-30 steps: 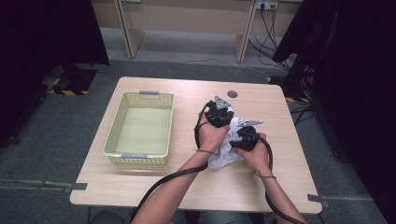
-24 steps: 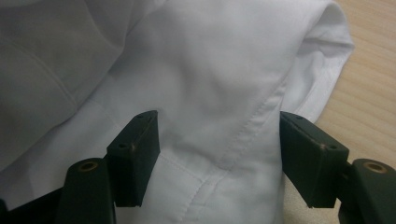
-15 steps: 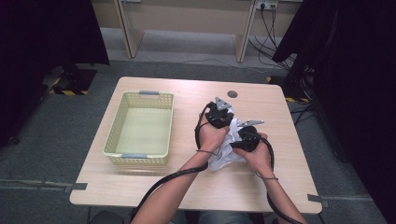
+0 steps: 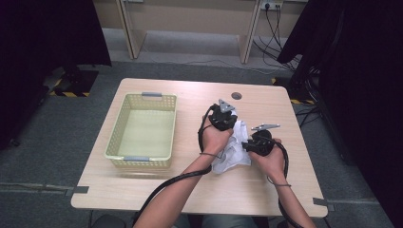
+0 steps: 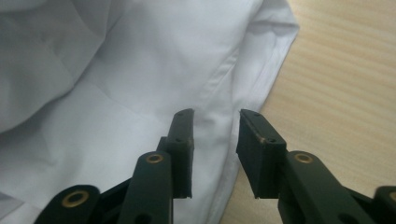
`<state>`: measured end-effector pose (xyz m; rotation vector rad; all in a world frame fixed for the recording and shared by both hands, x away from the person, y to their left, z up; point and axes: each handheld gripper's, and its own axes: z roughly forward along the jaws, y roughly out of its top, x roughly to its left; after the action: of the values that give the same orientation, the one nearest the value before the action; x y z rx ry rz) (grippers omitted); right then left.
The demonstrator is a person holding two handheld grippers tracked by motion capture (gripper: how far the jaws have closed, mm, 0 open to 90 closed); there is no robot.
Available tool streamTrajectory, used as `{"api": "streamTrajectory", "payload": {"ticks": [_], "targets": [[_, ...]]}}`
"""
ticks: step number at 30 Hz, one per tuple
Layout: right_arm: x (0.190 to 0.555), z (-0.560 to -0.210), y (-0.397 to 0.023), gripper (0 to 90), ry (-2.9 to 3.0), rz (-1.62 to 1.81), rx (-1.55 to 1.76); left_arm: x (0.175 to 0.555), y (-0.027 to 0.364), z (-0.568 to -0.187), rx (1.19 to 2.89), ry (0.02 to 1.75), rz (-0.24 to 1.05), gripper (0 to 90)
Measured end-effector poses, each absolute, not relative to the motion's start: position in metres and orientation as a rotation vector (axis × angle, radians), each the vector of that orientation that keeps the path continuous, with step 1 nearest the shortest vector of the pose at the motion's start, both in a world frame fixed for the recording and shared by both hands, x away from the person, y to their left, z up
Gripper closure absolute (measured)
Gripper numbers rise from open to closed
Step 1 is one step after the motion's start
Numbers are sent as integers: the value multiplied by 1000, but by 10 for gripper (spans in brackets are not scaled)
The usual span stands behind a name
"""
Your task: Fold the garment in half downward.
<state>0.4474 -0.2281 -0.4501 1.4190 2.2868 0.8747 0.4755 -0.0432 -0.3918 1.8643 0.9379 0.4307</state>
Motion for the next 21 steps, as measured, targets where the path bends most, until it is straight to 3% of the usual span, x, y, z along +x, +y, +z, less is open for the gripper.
{"api": "streamTrajectory", "payload": {"ticks": [21], "targets": [[430, -461, -213, 636, 2354, 865, 1349, 475, -49, -397, 1879, 940, 431, 886]]}}
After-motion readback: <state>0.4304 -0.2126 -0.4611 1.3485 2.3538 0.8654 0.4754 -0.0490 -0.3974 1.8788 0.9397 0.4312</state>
